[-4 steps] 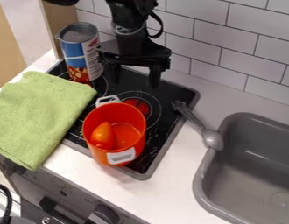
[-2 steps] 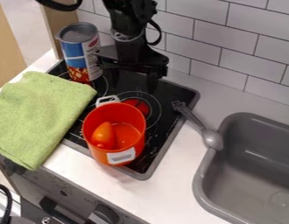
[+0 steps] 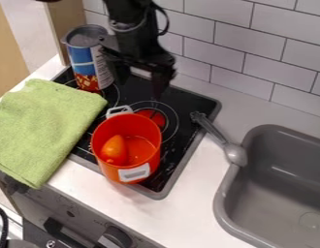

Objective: Move the orange object out of the orange soup bowl

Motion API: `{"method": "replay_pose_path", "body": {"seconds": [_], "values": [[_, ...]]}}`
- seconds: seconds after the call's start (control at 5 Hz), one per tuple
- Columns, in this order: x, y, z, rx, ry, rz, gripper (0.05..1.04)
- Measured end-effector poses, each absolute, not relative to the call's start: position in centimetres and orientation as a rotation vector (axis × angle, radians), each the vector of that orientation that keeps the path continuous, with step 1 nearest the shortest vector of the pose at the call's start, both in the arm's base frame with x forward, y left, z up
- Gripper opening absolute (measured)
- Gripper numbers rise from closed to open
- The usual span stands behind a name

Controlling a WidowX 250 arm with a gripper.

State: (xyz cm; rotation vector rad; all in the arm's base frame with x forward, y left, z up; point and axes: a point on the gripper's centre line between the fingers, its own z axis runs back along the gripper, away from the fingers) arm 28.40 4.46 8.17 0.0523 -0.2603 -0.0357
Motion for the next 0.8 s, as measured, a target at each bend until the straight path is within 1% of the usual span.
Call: {"method": "replay_pose_path", "body": {"seconds": [0.2,0.4,0.6,0.8], "values": [[27.0,4.4,9.1,0.059,-0.246,-0.125,0.995],[25.2,4.5,9.0,0.046,-0.198,-0.163,0.961],[23.5,4.0,8.6,0.036,-0.182,-0.211,0.753],[22.8,3.3,8.0,0.037,-0.154,-0.234,0.781]]}}
